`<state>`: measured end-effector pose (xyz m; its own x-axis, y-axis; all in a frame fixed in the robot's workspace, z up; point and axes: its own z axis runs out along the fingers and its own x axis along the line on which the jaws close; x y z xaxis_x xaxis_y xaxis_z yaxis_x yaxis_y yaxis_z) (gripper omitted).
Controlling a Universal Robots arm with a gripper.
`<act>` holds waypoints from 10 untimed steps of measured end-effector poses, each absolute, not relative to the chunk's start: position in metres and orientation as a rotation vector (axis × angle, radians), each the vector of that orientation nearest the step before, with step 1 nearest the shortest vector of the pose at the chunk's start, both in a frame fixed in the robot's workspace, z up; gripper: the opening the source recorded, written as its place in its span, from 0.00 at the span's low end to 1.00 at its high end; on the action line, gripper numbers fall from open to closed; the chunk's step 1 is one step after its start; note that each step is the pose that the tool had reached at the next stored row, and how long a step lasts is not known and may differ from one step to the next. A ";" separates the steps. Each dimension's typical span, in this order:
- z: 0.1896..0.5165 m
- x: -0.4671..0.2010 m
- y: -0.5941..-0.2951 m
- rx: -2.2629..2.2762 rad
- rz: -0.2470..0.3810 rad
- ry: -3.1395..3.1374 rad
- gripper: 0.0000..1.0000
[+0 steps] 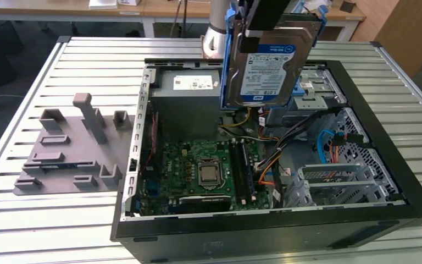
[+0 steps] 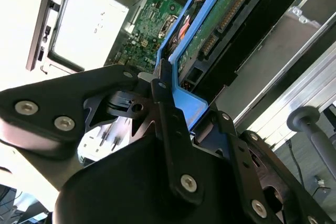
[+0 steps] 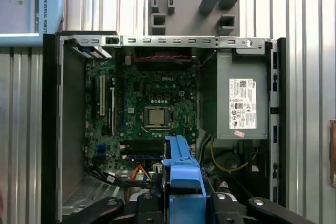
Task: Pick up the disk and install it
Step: 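Insert the disk into the insertion slot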
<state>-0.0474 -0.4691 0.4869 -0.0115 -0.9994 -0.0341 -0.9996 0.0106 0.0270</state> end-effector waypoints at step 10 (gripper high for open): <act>0.485 -0.040 -0.478 -2.203 0.068 2.231 0.36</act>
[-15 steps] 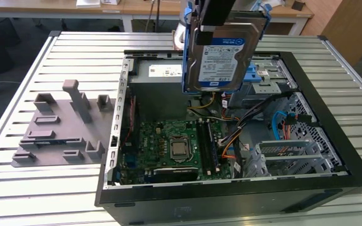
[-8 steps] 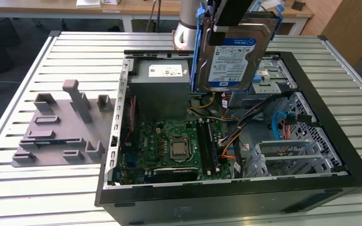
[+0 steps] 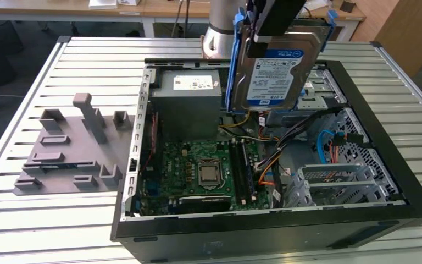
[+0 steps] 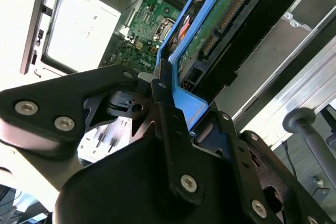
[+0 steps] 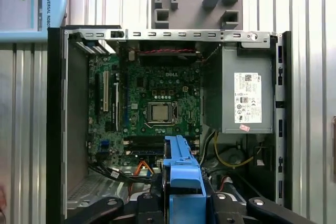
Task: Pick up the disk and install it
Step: 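Insert the disk into the insertion slot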
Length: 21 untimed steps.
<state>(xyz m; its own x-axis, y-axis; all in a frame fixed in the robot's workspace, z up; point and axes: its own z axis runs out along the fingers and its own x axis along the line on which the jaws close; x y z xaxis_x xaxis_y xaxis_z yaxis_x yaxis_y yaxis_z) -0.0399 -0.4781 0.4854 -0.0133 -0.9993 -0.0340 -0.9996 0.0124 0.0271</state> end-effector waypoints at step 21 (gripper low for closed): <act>0.479 -0.034 -0.520 -2.190 0.068 2.244 0.36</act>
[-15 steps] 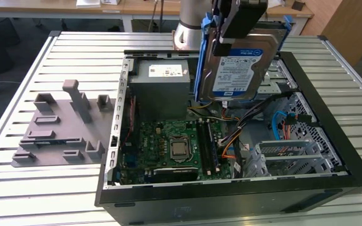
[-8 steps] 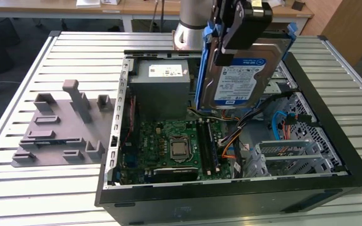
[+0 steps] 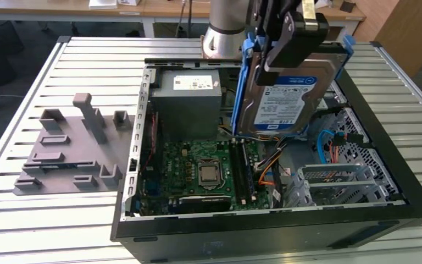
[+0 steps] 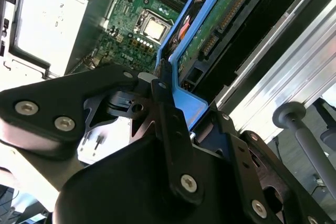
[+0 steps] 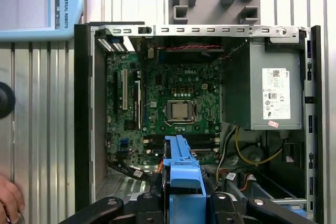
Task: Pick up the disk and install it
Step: 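Insert the disk into the insertion slot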
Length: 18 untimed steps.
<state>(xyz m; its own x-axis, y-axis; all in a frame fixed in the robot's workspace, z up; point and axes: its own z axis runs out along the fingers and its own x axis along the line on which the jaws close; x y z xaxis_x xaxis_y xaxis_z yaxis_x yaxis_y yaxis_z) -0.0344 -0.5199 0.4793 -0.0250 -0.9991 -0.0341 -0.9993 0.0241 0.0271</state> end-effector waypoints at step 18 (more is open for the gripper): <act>0.474 -0.021 -0.541 -2.183 0.068 2.250 0.36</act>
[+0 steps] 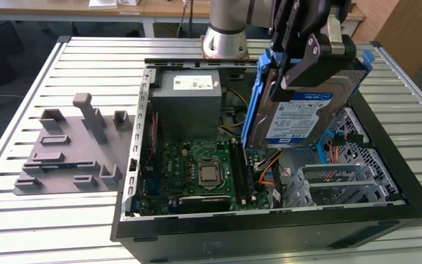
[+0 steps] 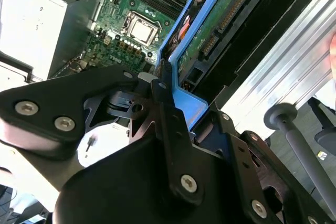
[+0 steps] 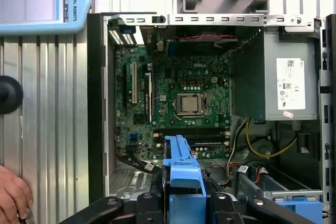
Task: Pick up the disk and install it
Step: 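Insert the disk into the insertion slot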
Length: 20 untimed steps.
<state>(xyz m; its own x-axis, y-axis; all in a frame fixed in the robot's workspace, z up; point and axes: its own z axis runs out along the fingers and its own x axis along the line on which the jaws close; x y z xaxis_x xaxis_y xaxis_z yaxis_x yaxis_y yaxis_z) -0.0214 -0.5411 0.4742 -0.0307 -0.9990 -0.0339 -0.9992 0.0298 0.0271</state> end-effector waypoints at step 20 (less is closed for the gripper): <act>0.465 -0.004 -0.559 -2.181 0.065 2.255 0.36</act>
<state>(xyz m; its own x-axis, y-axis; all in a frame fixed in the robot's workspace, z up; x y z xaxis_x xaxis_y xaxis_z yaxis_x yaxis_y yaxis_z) -0.0041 -0.5585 0.4654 -0.0338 -0.9989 -0.0318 -0.9991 0.0329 0.0270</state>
